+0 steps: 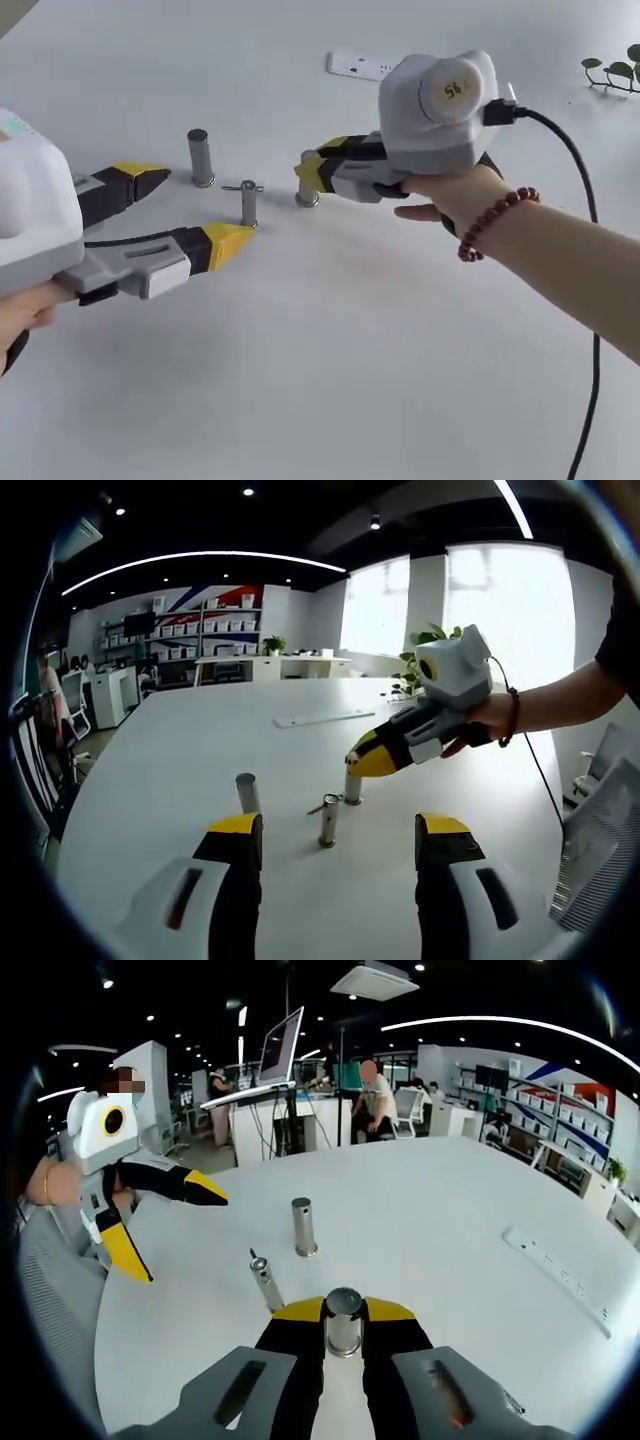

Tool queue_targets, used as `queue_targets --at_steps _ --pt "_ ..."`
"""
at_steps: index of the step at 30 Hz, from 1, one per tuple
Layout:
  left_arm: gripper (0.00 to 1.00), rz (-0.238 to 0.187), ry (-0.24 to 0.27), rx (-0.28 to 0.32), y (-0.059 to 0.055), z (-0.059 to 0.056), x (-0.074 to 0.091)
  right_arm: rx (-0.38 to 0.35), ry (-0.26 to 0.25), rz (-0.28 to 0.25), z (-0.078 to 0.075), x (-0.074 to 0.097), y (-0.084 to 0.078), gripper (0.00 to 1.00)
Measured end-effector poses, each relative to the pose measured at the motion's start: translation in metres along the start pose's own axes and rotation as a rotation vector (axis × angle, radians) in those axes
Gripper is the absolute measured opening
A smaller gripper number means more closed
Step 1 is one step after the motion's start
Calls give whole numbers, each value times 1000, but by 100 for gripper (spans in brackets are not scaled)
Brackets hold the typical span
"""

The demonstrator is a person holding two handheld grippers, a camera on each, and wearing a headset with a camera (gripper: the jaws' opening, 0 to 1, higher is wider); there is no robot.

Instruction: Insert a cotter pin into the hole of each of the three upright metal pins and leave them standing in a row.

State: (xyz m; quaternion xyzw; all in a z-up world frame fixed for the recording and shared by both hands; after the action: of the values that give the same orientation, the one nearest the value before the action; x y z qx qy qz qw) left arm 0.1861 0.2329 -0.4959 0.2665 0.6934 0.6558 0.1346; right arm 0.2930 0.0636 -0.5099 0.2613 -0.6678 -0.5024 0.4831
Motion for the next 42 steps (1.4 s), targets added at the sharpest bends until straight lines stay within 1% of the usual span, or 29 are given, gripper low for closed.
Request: queue_targets --at_steps 2,4,8,9,10,12,14,18,20,21,22,23,28,33,36,39,42 --pt "61 -2 -2 -3 2 -1 1 5 2 2 6 4 -2 8" --pt "60 -3 -2 -3 3 -2 1 7 2 4 8 6 -3 8" --pt "59 0 2 -2 3 -3 3 3 -1 1 19 15 -6 8" --pt "59 2 2 -2 3 -4 4 1 -2 0 15 16 -7 8" --pt "59 2 1 -2 3 -5 4 -5 -1 -3 16 18 -8 8" --pt "58 5 0 -3 3 -5 5 -12 2 -3 21 20 -10 8" --pt "58 6 -1 -2 3 -6 6 7 5 2 27 22 -12 8" --pt "57 5 -6 1 3 -10 6 6 7 4 38 27 -18 8" --pt "57 8 -14 3 3 -12 6 11 11 7 43 28 -20 8" --pt "56 8 -15 4 3 -12 6 9 13 -3 45 29 -20 8" --pt "56 9 -17 4 3 -13 7 5 16 2 46 31 -20 8" --pt "56 9 -19 4 3 -14 7 5 21 0 44 30 -20 8" --pt "56 14 -27 4 1 -16 8 18 22 3 46 32 -22 8" --pt "56 10 -26 8 2 -16 8 2 20 -8 49 35 -25 8" --pt "55 13 -34 8 1 -17 7 -3 14 -15 50 35 -26 8" --pt "55 15 -44 8 1 -19 6 -30 6 -30 51 35 -27 9" --pt "55 15 -44 8 1 -19 5 -53 7 -32 51 34 -27 9"
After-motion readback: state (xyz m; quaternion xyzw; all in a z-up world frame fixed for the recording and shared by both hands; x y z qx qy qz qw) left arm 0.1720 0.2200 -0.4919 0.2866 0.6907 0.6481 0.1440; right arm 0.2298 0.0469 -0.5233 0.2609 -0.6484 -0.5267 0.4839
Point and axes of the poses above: the centre of the closed fingertips' face, and the gripper's own axes: x roughly backward along the fingers, z roughly to its left, y roughly out of its top, the point moved 8 cm from there along x, roughly backward along the fingers, and after that the axes turned 10 degrees about -z, right-handed, at the moved point
